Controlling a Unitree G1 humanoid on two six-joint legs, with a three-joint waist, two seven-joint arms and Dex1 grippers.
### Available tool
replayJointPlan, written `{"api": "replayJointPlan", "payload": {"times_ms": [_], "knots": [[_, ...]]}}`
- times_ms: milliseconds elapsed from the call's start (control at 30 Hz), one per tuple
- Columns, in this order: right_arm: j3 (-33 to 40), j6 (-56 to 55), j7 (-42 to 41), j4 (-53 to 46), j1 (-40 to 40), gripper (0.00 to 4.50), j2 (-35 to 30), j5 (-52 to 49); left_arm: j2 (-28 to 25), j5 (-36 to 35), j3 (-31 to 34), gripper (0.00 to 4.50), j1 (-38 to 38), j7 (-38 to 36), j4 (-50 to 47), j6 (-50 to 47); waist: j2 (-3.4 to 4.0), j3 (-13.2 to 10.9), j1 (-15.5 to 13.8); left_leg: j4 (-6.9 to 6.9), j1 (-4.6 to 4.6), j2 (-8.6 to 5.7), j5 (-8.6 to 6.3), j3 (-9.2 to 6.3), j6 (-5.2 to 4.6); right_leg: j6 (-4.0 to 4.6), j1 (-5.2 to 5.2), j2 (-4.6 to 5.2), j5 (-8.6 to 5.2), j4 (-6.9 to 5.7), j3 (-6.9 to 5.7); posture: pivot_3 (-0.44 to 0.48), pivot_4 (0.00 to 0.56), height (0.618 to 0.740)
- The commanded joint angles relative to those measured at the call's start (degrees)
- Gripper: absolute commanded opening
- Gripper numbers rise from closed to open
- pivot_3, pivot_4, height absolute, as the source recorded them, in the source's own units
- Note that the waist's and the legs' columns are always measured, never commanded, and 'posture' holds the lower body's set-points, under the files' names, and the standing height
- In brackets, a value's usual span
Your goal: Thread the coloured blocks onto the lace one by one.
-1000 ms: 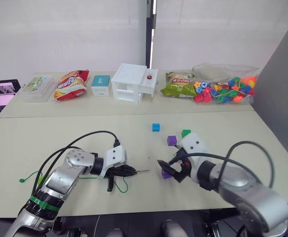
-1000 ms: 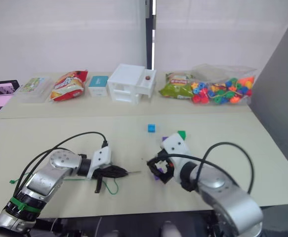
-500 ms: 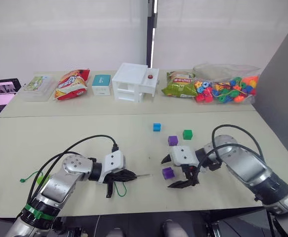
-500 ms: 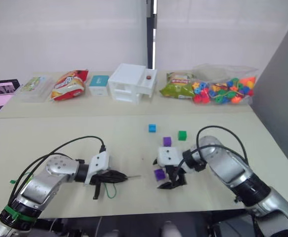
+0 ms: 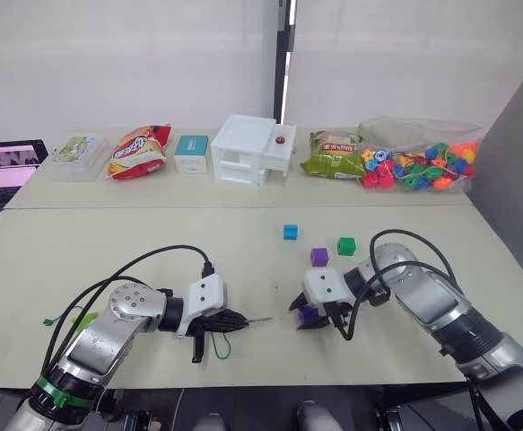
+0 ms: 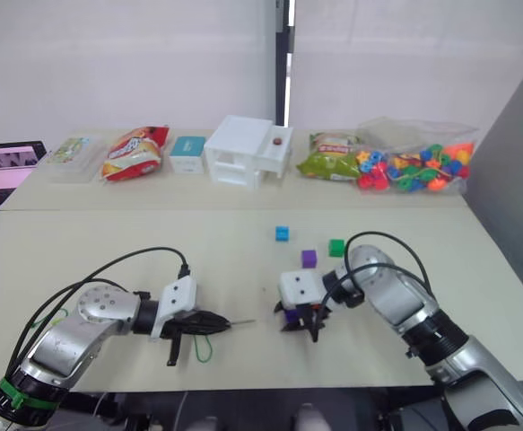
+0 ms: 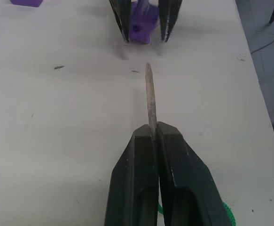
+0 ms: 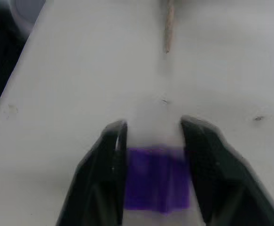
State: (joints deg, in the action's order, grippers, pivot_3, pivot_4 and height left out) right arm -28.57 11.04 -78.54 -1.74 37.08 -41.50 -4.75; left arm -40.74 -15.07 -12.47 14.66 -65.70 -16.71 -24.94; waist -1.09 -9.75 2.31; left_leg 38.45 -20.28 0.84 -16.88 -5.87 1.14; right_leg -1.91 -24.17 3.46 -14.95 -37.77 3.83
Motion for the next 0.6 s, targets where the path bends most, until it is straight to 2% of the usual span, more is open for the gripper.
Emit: {"api": "replayJointPlan", "payload": {"times_ms": [33,67,333,533,600], "knots": [[1.4,0.5,1.0,-0.9,-1.1,0.33,0.6,0.4,-0.6,-1.8,0.7,0.0,1.0,-0.2,-2.3,-1.1,0.0,0.0,0.0,0.0,0.01,0.0,0.0,0.01,0.0,0.0,0.0,0.0,0.0,-0.02,0.0,0.0,0.15,0.74],[1.8,1.8,1.7,-1.7,-1.5,0.01,1.3,-0.1,-0.6,-2.0,0.6,0.0,1.6,-0.3,-2.6,-1.7,0.0,0.0,0.0,0.01,0.01,0.0,0.0,0.0,0.0,0.0,0.01,0.0,0.0,-0.06,0.0,0.0,0.15,0.74],[2.2,10.6,7.0,-8.8,-3.6,0.01,5.7,-0.6,-0.5,-2.9,0.0,0.0,4.2,-0.5,-3.7,-4.7,0.0,0.0,0.0,0.19,-0.03,-0.01,0.0,-0.04,0.0,0.0,-0.01,0.0,0.0,-0.22,-0.01,0.0,0.15,0.74],[4.1,13.3,6.4,-13.2,-3.8,0.01,3.6,-2.3,-1.0,-3.1,-0.6,0.0,4.3,-1.1,-3.6,-4.7,0.0,0.0,0.1,0.19,-0.03,-0.02,0.0,-0.04,0.0,0.0,-0.02,-0.02,0.0,-0.22,-0.01,0.0,0.15,0.74],[6.6,17.2,5.5,-17.6,-2.7,0.54,1.9,-5.4,-1.1,-3.2,-0.8,0.0,4.1,-1.4,-3.4,-4.6,0.0,0.0,0.0,0.22,-0.05,-0.01,-0.01,-0.04,0.0,0.0,-0.02,-0.02,0.0,-0.22,-0.01,0.0,0.15,0.74]]}}
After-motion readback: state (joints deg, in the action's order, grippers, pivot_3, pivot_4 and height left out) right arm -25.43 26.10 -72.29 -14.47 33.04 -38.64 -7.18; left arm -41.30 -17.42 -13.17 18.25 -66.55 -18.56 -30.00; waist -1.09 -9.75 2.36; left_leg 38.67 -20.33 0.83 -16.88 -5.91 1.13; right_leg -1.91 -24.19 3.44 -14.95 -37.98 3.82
